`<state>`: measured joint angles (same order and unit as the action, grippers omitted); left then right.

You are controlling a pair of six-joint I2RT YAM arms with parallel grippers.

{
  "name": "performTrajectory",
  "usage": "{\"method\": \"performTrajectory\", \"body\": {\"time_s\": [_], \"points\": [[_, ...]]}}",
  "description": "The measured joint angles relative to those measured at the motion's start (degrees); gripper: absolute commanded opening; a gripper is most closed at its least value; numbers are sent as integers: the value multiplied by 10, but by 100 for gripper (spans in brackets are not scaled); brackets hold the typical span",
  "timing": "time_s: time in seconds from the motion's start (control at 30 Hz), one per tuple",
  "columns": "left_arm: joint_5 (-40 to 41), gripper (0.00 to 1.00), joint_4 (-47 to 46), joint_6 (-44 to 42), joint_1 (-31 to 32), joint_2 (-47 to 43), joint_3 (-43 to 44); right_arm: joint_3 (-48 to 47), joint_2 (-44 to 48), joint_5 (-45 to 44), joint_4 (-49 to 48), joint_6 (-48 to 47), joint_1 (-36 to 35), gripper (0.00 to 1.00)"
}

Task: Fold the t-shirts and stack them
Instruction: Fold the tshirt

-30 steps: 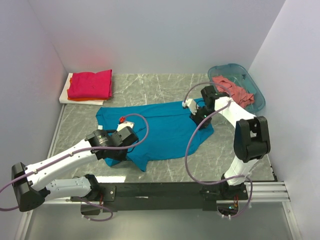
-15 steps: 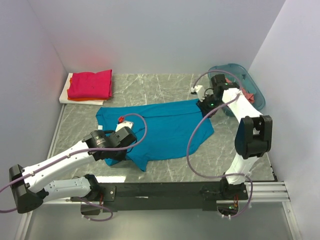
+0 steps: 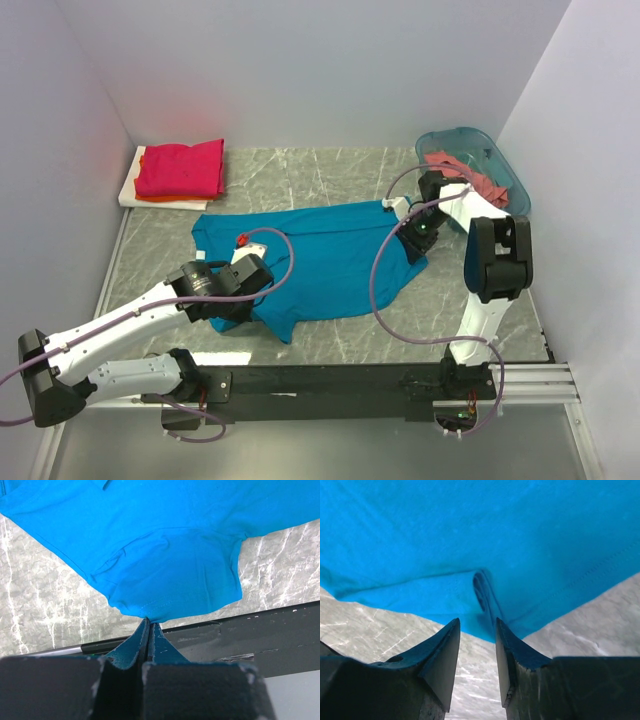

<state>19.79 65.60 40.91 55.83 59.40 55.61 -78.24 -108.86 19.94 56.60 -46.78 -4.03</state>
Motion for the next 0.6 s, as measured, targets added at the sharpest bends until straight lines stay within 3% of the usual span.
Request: {"method": "performTrajectory", "body": {"time_s": [0.37,0.47,0.5,0.6], "points": [[0,1,0,0,0,0,0,7,-35,0,-17,17,-5,46],[0,1,0,0,0,0,0,5,-38,0,-17,20,-5,37],[0,1,0,0,0,0,0,5,-38,1,-17,20,-5,28],[0,1,0,0,0,0,0,5,-40,6,-17,19,-5,13]]}}
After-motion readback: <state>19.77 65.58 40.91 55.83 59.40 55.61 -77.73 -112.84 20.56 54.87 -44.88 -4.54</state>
